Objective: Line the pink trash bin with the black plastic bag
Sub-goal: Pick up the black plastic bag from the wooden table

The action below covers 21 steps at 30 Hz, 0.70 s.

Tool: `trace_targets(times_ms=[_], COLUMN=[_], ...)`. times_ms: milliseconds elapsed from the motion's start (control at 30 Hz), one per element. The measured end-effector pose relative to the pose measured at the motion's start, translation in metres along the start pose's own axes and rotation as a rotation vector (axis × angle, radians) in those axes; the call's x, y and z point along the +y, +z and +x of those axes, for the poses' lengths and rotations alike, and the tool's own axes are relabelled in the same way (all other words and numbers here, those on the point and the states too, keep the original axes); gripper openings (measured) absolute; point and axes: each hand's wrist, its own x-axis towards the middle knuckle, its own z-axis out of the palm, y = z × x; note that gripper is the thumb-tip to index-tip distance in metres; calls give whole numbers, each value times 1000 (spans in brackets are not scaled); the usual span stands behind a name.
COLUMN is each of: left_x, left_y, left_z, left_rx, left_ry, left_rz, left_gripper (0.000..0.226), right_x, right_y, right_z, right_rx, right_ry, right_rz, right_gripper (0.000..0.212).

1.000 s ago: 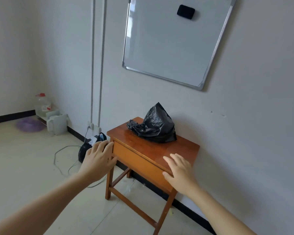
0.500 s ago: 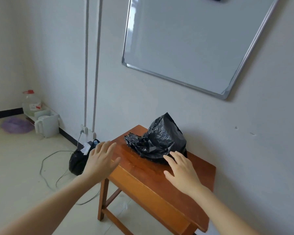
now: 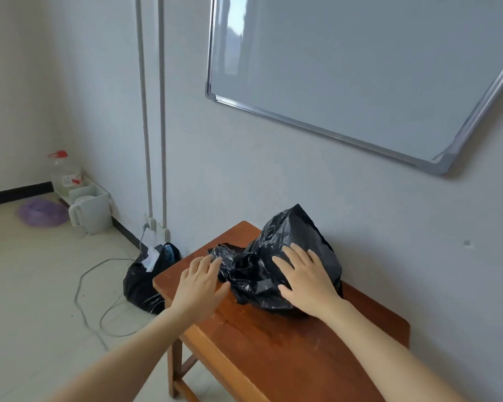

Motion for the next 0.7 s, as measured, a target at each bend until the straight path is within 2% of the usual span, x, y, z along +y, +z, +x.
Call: trace_targets(times_ms=[200,300,367,533,633,700], left_x=[22,30,36,43,38,35], left_y=[27,43,54,79,94,101], left_z=[55,74,83,102,106,108], left_rx=[-130,-232,-318,-521,-565,-539], left_ry=[-29,-32,-4,6,-19,-16], left_rz=[123,182,204,218,245,270], left_gripper=[64,84,104,121,121,112], right_x=[53,76,87,112,127,137], right_y=[17,27,36,53,58,66], right_z=[63,81,85,75,60,51], right_rx=[-102,-135,-181,-305,-365,-404], right_ry=[-257,-321,-301,-169,-107,-89], right_rz=[-249,-313,-314,-195,-154,-193], right_gripper=[65,77,82,89,92,92])
